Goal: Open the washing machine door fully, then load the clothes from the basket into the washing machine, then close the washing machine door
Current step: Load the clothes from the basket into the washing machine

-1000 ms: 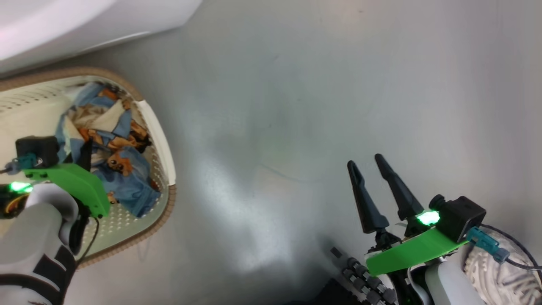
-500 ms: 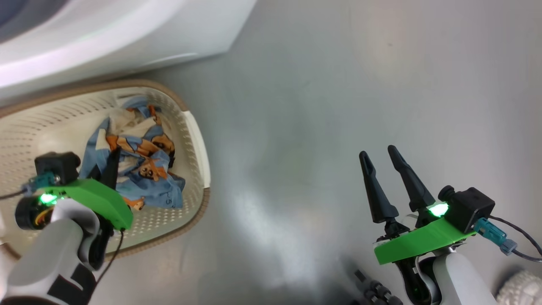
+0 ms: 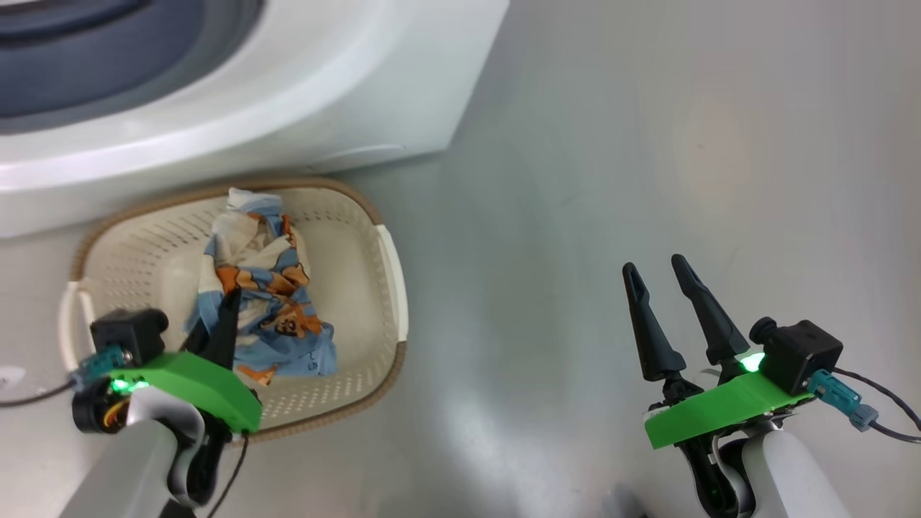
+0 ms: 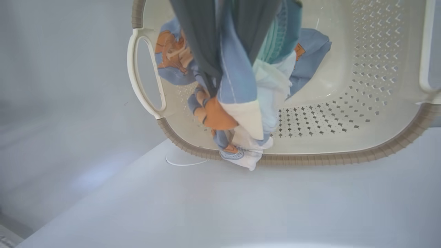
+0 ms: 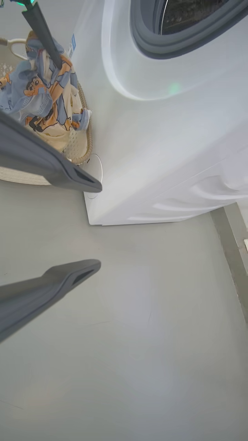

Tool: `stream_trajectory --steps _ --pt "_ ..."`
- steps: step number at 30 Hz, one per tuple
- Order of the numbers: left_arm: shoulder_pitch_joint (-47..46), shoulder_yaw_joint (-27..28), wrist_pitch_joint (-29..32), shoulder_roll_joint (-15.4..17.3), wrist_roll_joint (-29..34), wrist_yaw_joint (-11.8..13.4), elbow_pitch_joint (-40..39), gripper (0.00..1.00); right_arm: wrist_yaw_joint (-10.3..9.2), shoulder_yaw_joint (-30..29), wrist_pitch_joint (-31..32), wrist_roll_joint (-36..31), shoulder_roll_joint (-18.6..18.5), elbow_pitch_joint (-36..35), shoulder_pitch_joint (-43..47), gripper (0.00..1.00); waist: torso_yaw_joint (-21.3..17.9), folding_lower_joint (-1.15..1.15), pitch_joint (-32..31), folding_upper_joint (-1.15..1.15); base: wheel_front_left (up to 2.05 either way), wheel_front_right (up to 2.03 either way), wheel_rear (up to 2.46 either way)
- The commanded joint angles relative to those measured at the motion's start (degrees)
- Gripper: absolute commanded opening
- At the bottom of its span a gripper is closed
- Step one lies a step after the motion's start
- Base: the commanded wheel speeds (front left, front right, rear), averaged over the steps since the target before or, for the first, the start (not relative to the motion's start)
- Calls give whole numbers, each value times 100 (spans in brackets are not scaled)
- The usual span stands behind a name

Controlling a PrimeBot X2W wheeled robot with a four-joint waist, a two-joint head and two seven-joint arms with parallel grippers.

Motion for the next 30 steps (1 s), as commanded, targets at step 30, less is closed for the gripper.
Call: stream_trajectory --steps 30 --pt "1677 1792 -69 -414 936 -9 -1969 0 52 -18 -69 -120 -15 256 571 100 637 0 -1983 0 0 0 0"
